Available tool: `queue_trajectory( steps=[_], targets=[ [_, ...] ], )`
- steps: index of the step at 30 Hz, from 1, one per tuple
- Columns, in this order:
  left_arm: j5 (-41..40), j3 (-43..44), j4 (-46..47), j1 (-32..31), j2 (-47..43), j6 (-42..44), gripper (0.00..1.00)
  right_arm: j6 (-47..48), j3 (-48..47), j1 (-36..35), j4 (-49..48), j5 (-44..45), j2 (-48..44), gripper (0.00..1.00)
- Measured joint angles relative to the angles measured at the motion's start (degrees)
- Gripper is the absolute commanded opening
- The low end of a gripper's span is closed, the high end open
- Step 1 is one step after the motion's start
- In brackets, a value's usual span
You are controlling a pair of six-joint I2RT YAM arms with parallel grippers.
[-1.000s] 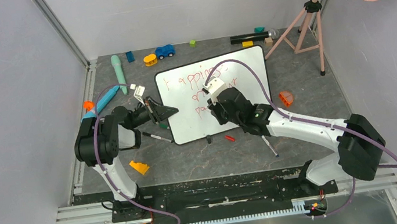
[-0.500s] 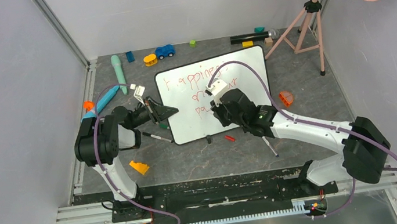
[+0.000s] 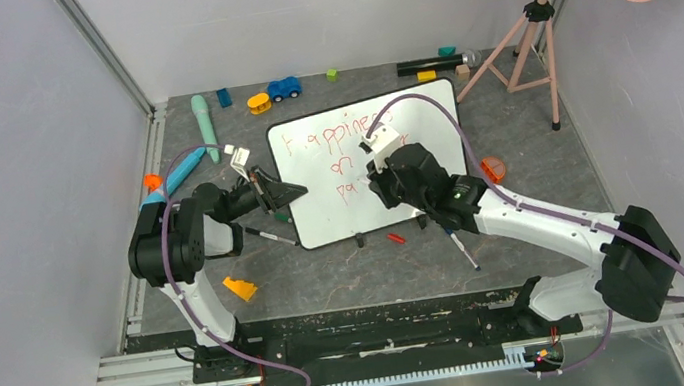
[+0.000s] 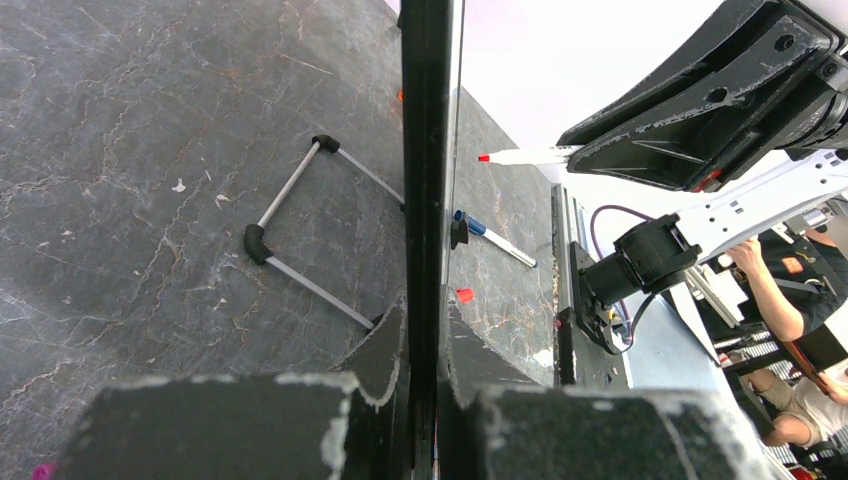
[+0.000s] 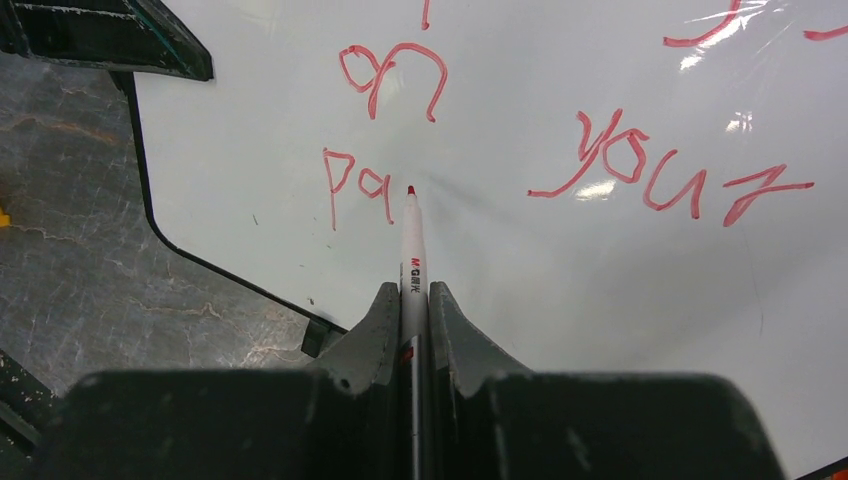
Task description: Write a sentence on the whiteboard
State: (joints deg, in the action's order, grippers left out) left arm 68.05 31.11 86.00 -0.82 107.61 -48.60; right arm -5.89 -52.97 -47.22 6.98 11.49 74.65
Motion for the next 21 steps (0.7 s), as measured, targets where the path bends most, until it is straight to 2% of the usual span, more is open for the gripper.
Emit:
queue_trajectory(
  steps=[21],
  targets=[
    [0.0,0.0,0.0,0.0,0.0,0.0,0.02,-0.1,-1.1,0.0,-0.5,0.2,4.1,0.00]
  ],
)
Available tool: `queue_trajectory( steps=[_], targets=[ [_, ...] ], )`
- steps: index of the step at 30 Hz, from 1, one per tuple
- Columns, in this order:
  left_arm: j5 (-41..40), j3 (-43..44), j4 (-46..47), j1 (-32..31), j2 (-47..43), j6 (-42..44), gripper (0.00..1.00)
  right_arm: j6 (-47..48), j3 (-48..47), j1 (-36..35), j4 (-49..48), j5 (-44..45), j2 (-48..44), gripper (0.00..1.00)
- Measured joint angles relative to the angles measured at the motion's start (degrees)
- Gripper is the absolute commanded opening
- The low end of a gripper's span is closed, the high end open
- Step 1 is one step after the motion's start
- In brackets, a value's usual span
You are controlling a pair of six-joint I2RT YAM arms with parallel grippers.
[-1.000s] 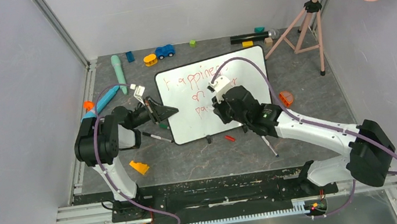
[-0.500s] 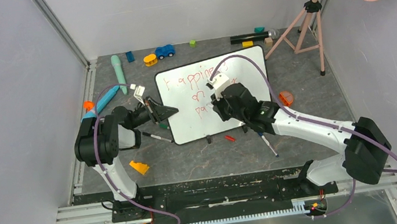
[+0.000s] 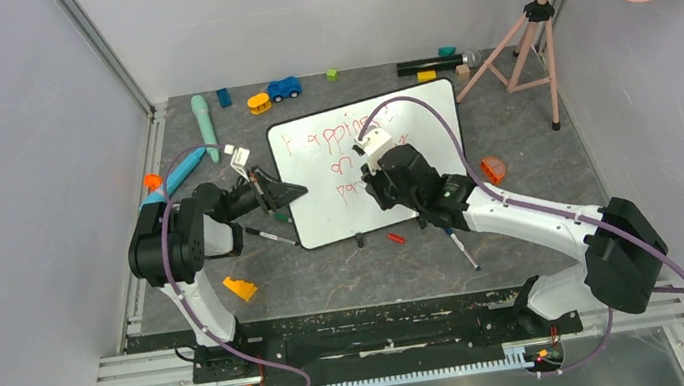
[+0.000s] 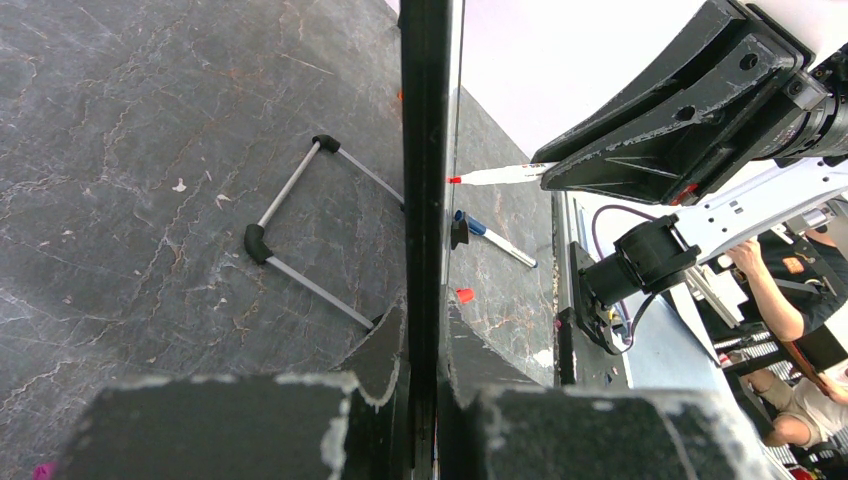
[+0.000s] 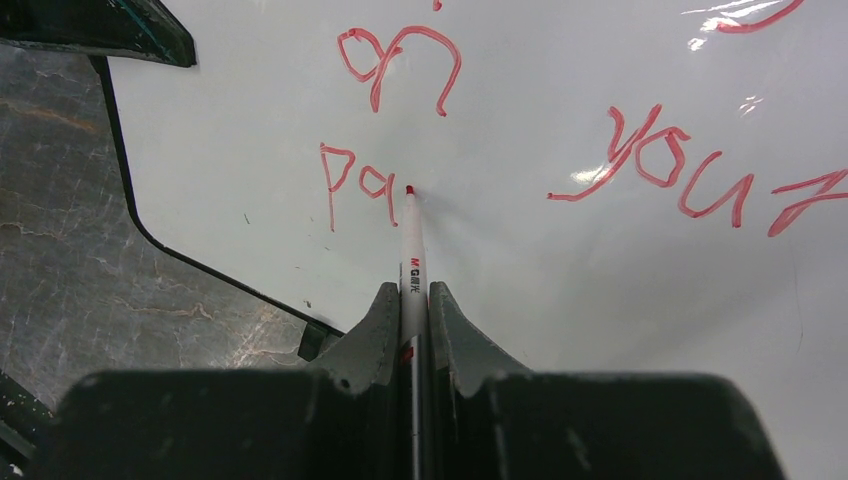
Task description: Write a sentence on the whiteboard
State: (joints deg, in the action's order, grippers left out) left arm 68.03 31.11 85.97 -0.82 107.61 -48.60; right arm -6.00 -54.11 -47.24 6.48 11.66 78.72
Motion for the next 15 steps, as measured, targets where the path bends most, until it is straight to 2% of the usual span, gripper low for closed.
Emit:
queue_trajectory(
  steps=[15],
  targets=[
    [0.0,0.0,0.0,0.0,0.0,0.0,0.02,-0.5,0.0,0.3,0.5,0.9,-0.3,0.00]
  ],
)
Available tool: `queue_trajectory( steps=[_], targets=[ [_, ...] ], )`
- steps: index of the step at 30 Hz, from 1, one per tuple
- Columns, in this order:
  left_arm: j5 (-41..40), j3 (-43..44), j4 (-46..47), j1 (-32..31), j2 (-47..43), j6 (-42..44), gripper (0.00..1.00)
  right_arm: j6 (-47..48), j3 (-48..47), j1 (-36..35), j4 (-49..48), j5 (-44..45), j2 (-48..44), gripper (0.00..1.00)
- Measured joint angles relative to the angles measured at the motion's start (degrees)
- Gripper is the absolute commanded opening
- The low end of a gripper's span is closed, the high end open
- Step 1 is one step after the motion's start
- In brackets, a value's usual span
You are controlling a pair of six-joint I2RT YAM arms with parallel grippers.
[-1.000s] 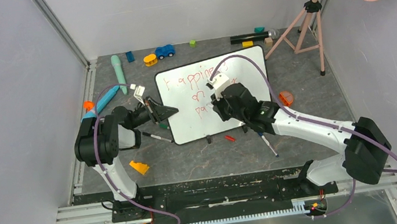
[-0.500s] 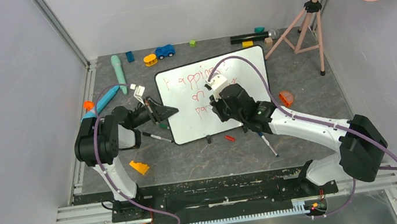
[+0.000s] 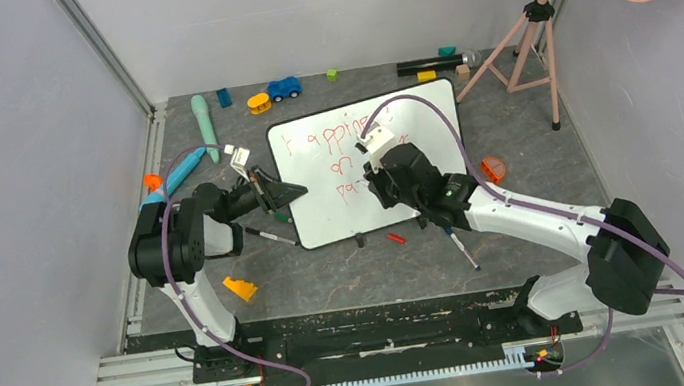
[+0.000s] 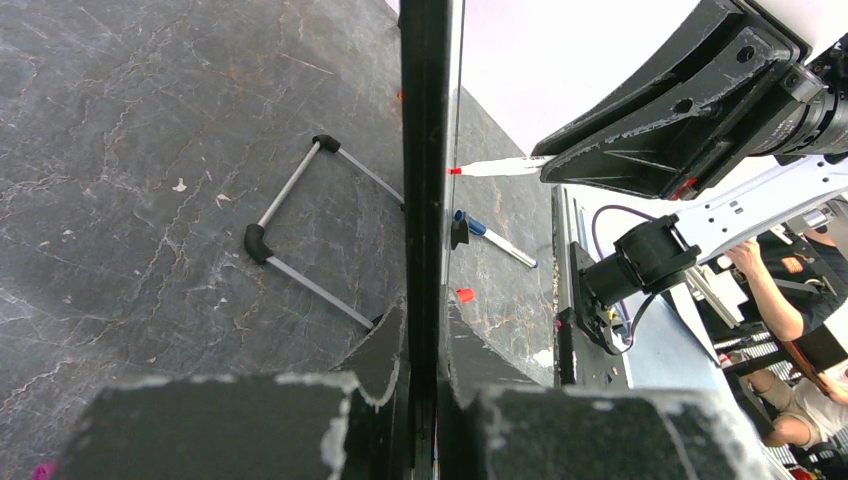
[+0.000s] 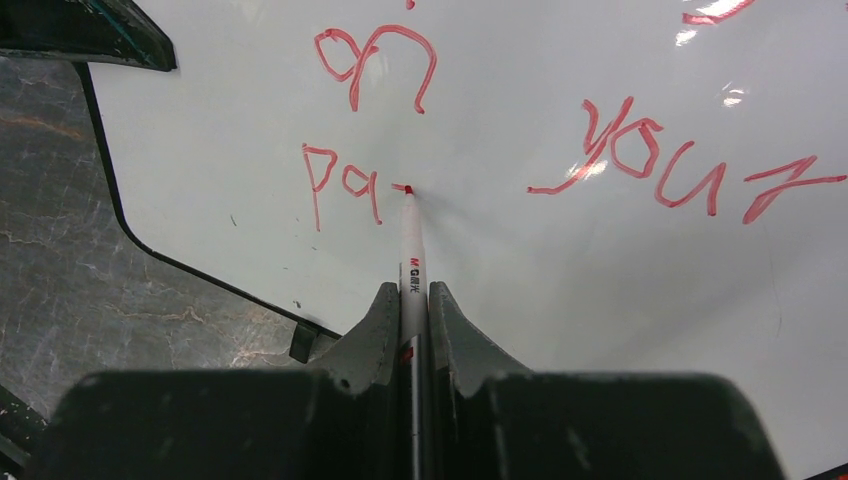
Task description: Write a sentence on the whiteboard
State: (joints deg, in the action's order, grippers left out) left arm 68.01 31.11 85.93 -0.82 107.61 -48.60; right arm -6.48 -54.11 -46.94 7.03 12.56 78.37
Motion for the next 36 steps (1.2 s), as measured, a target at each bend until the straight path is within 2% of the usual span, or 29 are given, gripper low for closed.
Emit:
queue_trajectory(
  steps=[25,36],
  targets=[
    [0.0,0.0,0.1,0.0,0.0,0.0,0.02,0.3,-2.2,1.1,0.4,-2.0,-1.6,0.00],
    [0.0,0.0,0.0,0.0,0.0,0.0,0.02,0.7,-3.1,1.5,0.3,-2.0,1.2,0.00]
  ],
)
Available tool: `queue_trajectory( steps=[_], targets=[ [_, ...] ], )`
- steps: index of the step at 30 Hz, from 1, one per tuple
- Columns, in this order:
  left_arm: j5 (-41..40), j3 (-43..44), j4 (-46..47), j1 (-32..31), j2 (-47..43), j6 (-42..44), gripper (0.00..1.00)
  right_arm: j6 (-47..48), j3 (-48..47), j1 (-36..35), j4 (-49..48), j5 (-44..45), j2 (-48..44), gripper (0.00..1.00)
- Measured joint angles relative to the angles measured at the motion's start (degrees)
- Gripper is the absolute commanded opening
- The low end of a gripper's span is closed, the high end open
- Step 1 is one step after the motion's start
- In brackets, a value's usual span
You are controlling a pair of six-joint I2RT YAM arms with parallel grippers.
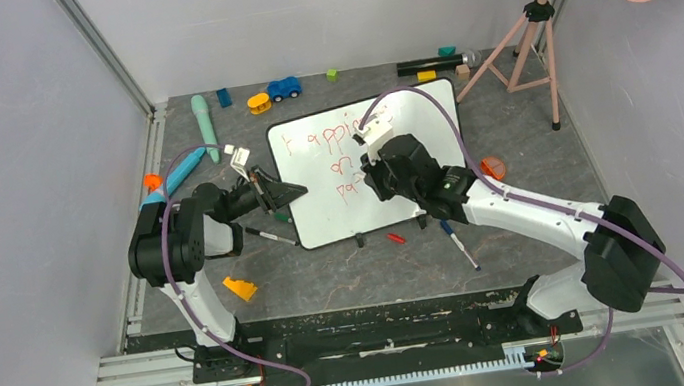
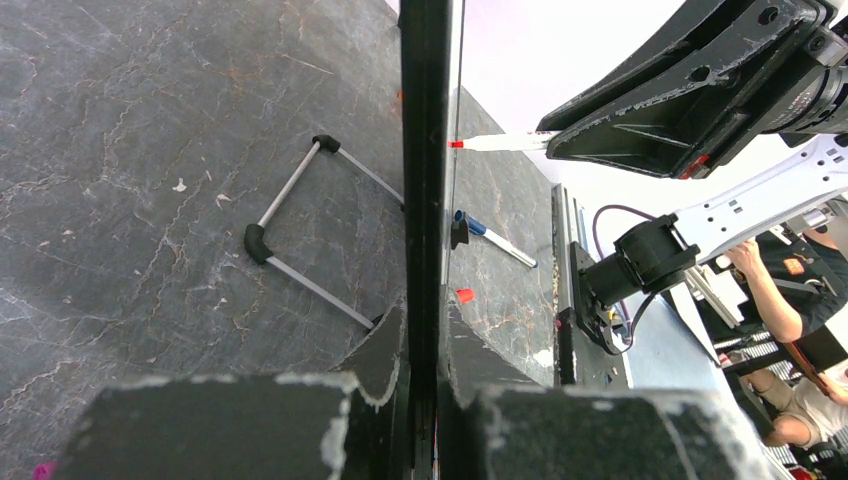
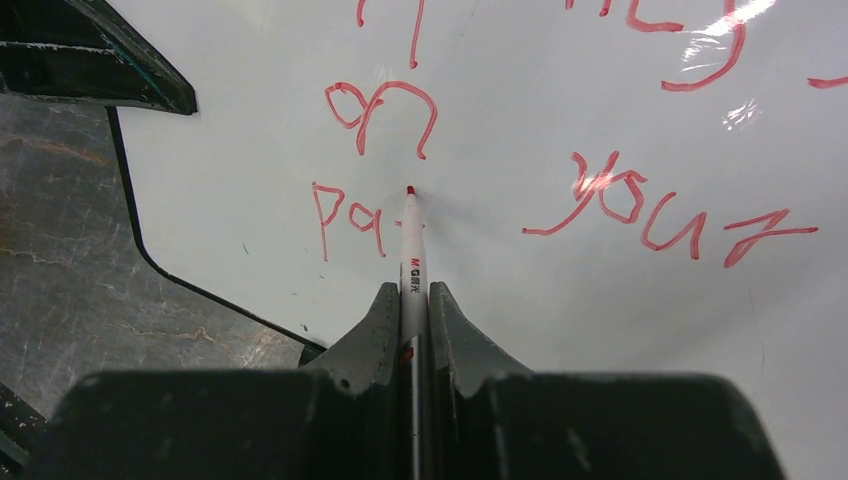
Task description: Write a sentence on the whiteboard
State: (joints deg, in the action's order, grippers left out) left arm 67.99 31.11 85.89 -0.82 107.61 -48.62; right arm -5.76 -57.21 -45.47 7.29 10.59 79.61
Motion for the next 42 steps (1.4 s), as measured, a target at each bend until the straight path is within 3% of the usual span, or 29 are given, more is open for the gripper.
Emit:
queue_trajectory(
  steps=[25,42],
  targets=[
    [0.0,0.0,0.1,0.0,0.0,0.0,0.02,-0.6,6.6,0.0,-1.6,-1.4,-3.3,0.00],
    [0.0,0.0,0.1,0.0,0.0,0.0,0.02,-0.6,5.9,0.0,0.5,0.0,-3.7,0.00]
  ],
)
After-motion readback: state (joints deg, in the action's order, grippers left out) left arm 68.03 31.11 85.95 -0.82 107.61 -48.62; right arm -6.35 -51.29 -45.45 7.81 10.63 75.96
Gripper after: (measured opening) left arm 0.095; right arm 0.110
